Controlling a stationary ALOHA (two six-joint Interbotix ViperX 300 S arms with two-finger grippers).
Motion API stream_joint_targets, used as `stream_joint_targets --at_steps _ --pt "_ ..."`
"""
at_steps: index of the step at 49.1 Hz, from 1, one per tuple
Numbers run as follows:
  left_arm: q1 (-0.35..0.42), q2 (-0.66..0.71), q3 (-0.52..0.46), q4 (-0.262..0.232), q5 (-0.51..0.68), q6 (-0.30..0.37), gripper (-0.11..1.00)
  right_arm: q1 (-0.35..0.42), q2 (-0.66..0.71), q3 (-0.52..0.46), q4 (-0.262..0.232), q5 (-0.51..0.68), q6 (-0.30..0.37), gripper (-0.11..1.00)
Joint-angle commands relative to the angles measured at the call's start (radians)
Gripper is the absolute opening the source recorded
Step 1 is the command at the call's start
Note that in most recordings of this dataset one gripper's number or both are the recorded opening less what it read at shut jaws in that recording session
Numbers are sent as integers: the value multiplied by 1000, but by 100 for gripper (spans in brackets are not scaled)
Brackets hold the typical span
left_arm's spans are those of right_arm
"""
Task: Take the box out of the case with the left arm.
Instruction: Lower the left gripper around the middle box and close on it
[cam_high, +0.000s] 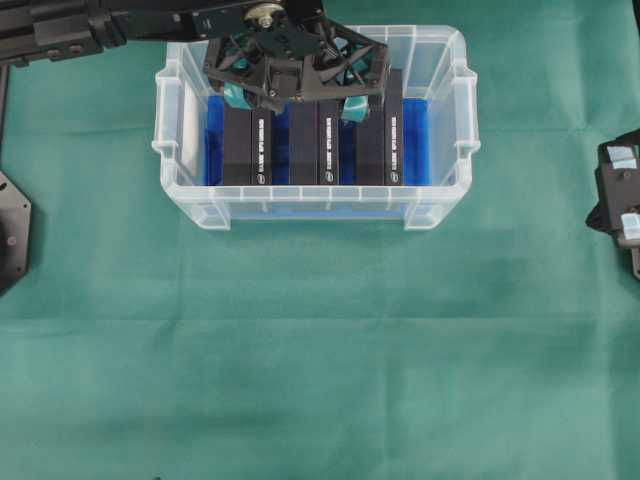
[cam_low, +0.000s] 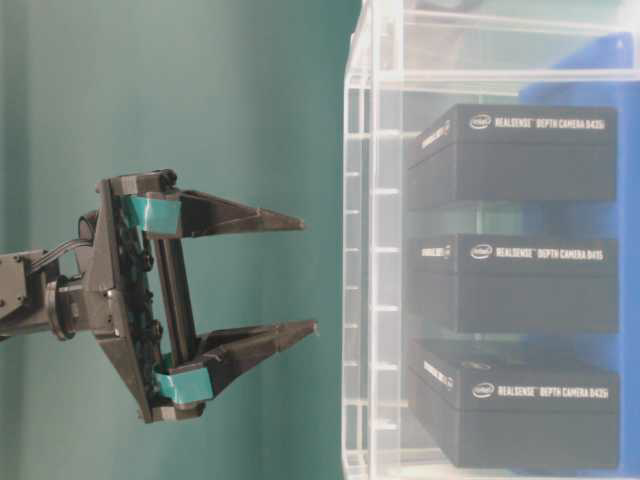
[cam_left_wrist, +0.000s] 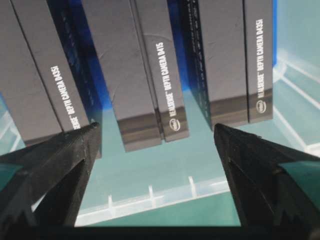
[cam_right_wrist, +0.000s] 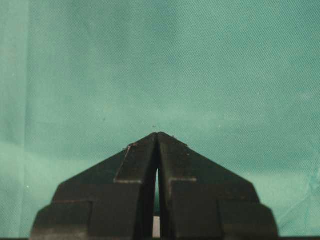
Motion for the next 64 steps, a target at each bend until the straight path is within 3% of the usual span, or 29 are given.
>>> stream_joint_targets --at_steps 1,12,24,64 --pt "6 -17 -6 6 -8 -2 96 -2 3 -28 3 -3 3 -1" --pt "12 -5 46 6 -26 -5 96 -2 3 -29 5 -3 3 -1" --pt "20 21 83 5 -123 -12 96 -2 2 -29 5 -2 5 -1" --pt "18 49 115 6 -153 -71 96 -2 2 -31 8 0 5 -1"
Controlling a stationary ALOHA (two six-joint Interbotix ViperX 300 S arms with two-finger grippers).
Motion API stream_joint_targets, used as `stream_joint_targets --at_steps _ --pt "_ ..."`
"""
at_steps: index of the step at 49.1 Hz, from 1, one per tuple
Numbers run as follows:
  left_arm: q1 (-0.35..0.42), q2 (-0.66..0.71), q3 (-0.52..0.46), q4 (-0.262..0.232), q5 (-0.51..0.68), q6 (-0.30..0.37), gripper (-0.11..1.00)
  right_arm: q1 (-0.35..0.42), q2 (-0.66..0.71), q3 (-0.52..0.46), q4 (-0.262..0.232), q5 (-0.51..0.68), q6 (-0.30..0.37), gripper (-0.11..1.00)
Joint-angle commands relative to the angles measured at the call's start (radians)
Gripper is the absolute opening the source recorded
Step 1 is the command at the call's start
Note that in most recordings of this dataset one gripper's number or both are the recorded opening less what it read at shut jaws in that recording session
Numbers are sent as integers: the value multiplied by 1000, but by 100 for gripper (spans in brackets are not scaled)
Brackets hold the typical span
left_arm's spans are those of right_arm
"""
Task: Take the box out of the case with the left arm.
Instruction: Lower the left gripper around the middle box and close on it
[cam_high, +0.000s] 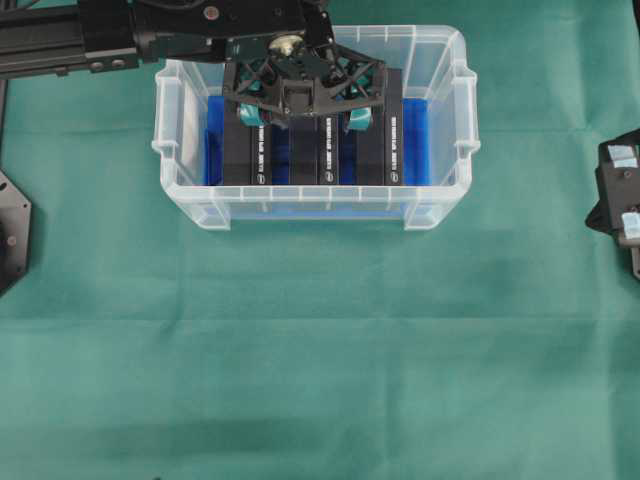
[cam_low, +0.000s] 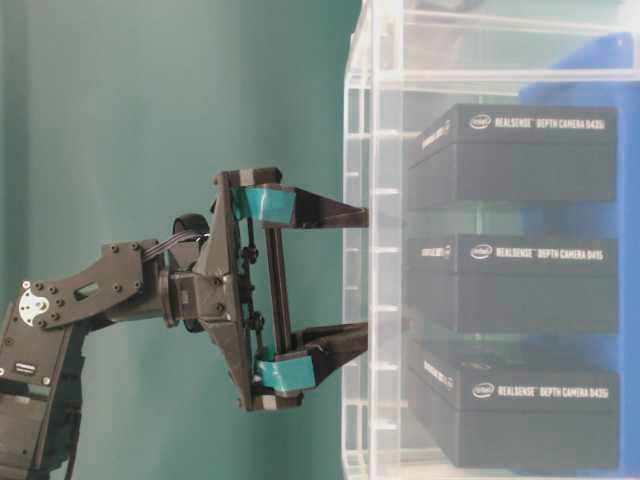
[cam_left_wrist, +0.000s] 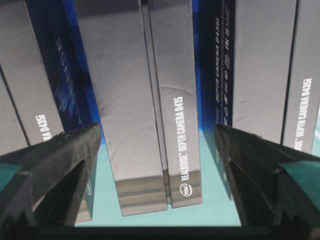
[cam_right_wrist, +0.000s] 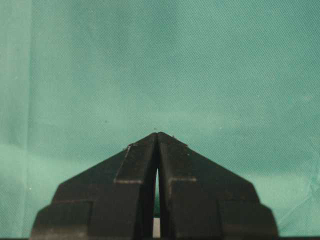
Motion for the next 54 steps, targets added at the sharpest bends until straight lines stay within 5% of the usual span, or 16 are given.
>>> stream_joint_targets --at_steps 1,54 --pt "-3 -14 -2 3 -11 -3 96 -2 3 -25 2 3 5 -1" --pt "0 -12 135 38 -183 -55 92 -2 3 -29 3 18 5 -1"
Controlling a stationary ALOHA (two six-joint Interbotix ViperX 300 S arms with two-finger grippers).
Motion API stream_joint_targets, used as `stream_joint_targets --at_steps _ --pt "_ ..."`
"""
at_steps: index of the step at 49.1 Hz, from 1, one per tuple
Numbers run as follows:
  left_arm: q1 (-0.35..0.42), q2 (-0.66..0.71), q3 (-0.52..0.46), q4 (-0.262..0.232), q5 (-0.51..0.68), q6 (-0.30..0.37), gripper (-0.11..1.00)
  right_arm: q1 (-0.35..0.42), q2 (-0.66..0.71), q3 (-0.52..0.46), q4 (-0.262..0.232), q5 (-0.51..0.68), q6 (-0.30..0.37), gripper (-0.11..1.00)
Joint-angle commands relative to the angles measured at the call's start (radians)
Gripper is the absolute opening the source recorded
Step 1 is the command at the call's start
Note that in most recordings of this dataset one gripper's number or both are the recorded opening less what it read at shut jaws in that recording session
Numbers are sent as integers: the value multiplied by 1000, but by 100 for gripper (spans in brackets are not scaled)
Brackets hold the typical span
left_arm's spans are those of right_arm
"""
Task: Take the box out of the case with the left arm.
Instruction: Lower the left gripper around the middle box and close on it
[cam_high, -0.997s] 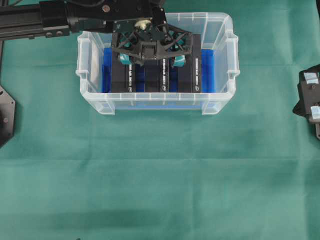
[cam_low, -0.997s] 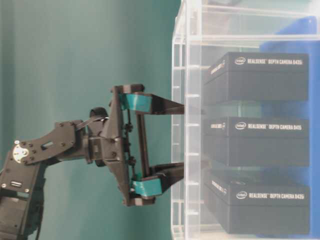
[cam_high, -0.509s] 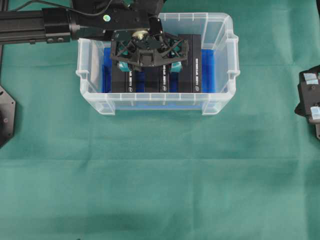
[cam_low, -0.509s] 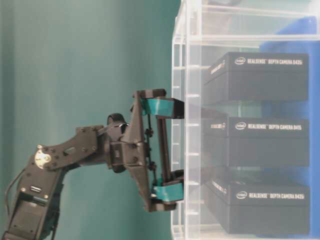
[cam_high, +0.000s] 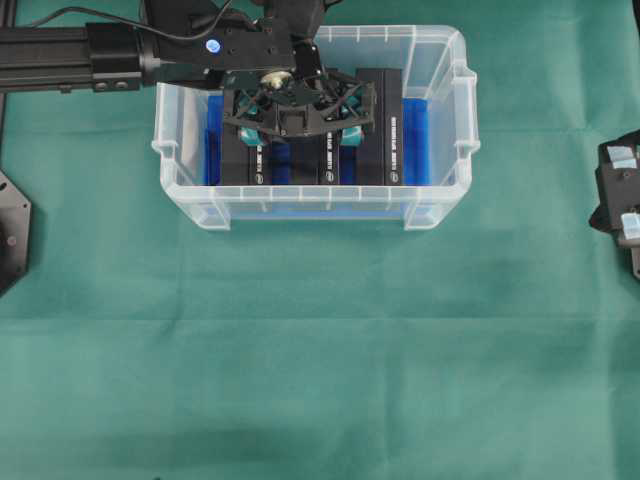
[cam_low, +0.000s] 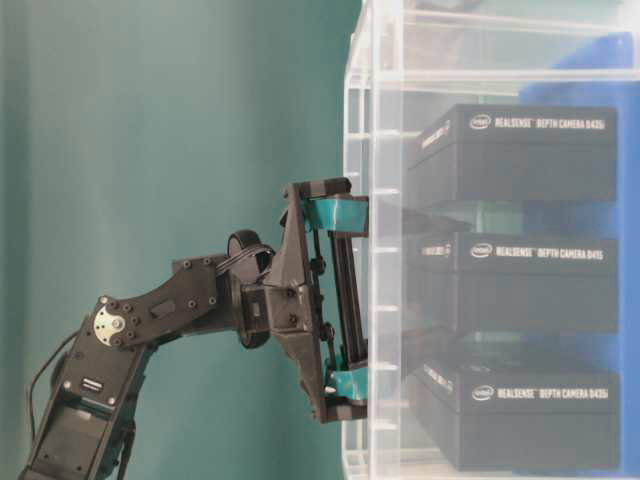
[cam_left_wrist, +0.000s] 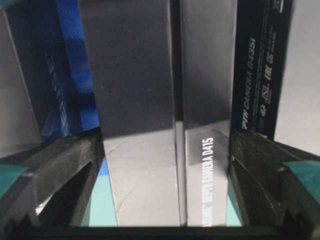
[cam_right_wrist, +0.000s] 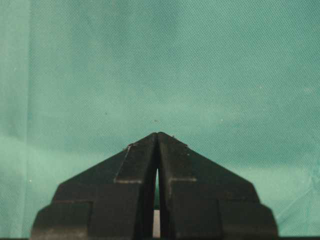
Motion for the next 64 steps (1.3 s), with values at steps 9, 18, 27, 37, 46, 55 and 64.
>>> stream_joint_targets --at_steps 9,18,27,37,46,55,64 --pt "6 -17 -12 12 -15 -11 62 0 3 -34 5 -5 5 -1" --pt "6 -17 -14 12 -67 -26 61 -2 3 -41 5 -5 5 -1" --pt "5 -20 -20 8 -61 -21 61 -2 3 -43 3 -5 3 -1" --pt "-2 -51 -66 6 44 -14 61 -2 3 -43 5 -2 5 -1" --pt "-3 -72 -144 0 181 -6 61 -2 3 -43 5 -2 3 -1" --pt "-15 -71 -244 -12 285 20 61 -2 3 -43 5 0 3 -1" --pt "-14 -92 -341 -8 411 23 61 -2 3 -44 5 0 3 -1"
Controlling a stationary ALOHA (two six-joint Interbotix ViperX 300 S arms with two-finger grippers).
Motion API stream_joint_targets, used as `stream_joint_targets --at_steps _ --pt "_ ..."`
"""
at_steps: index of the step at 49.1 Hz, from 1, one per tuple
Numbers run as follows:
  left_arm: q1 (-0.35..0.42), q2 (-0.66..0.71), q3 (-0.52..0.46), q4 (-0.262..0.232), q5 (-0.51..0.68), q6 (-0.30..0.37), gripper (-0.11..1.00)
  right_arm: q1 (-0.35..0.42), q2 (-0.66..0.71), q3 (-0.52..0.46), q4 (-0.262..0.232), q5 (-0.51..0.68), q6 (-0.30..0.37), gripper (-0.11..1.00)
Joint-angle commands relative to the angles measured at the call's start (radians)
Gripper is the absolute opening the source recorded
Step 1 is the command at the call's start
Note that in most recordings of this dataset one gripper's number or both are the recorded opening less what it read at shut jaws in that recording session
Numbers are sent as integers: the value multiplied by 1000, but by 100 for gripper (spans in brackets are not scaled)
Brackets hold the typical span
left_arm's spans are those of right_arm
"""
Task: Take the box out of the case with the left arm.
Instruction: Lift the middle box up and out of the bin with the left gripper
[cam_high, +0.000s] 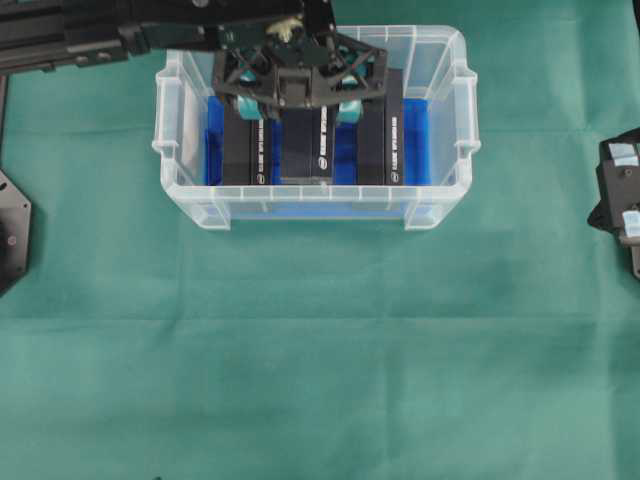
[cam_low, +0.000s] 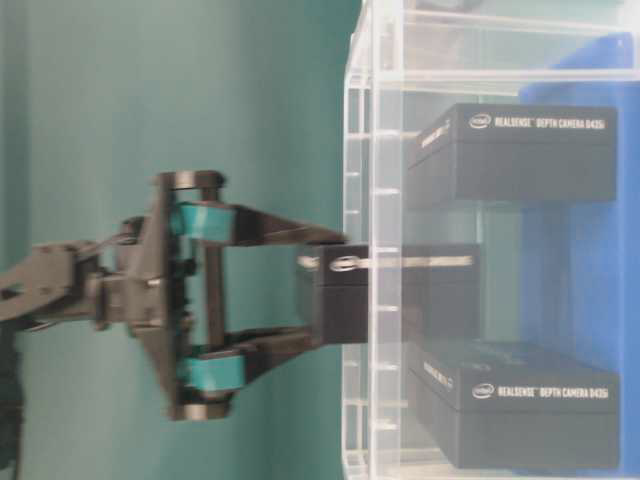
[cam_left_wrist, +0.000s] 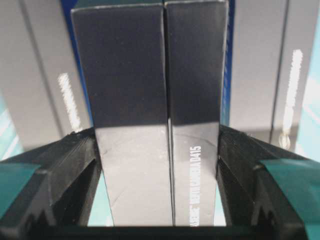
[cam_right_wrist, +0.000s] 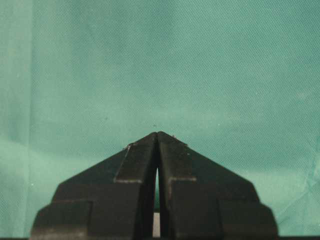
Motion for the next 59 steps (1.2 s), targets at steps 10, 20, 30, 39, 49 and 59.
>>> stream_joint_targets --at_steps 10,20,30,39,49,59 --pt "0 -100 -140 6 95 -2 61 -2 3 -25 2 -3 2 -1" --pt "-2 -133 -176 6 152 -6 61 -2 3 -25 3 -2 2 -1" --pt "-9 -137 -190 6 179 -12 61 -2 3 -25 3 -2 2 -1" --pt "-9 -137 -190 6 179 -12 61 -2 3 -26 3 -2 2 -1" --pt "-12 -138 -189 6 179 -14 61 -2 3 -25 3 -2 2 -1" --pt "-17 -137 -189 6 179 -17 61 0 3 -25 3 -3 2 -1"
